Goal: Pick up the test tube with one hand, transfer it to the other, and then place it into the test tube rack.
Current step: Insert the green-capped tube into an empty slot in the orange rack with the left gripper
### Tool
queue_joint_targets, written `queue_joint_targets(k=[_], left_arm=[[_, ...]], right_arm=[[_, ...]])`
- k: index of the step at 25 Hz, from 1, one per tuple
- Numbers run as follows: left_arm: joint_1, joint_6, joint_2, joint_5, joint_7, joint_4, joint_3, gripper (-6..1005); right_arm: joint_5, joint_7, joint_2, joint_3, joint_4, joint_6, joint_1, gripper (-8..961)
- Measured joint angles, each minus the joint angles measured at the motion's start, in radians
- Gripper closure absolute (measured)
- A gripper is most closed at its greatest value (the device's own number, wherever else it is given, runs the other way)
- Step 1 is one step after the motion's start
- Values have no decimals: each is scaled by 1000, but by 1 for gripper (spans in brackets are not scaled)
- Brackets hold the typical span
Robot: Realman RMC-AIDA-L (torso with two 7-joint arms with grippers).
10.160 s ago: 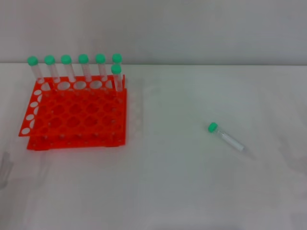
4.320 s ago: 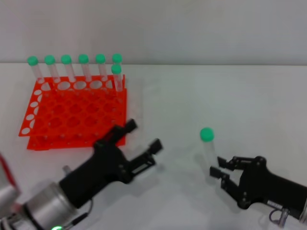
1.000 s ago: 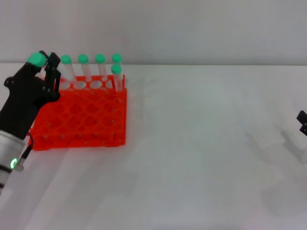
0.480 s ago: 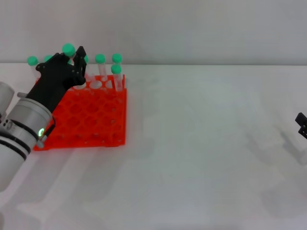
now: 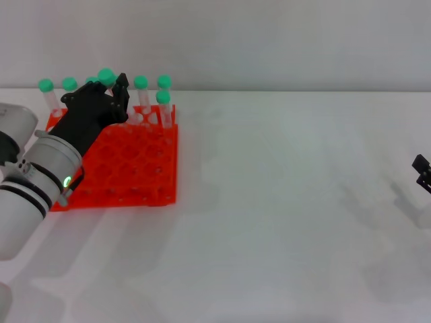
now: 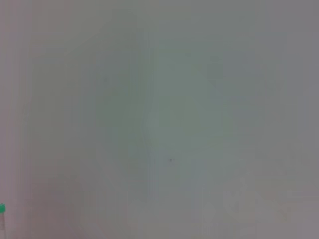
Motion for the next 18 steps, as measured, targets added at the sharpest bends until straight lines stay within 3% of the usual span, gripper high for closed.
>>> queue_joint_targets(k=[18], left_arm=[[-41, 111, 1, 3, 12, 1, 5, 751]], right_arm=[[-4, 0, 1, 0, 1, 3, 4, 119]])
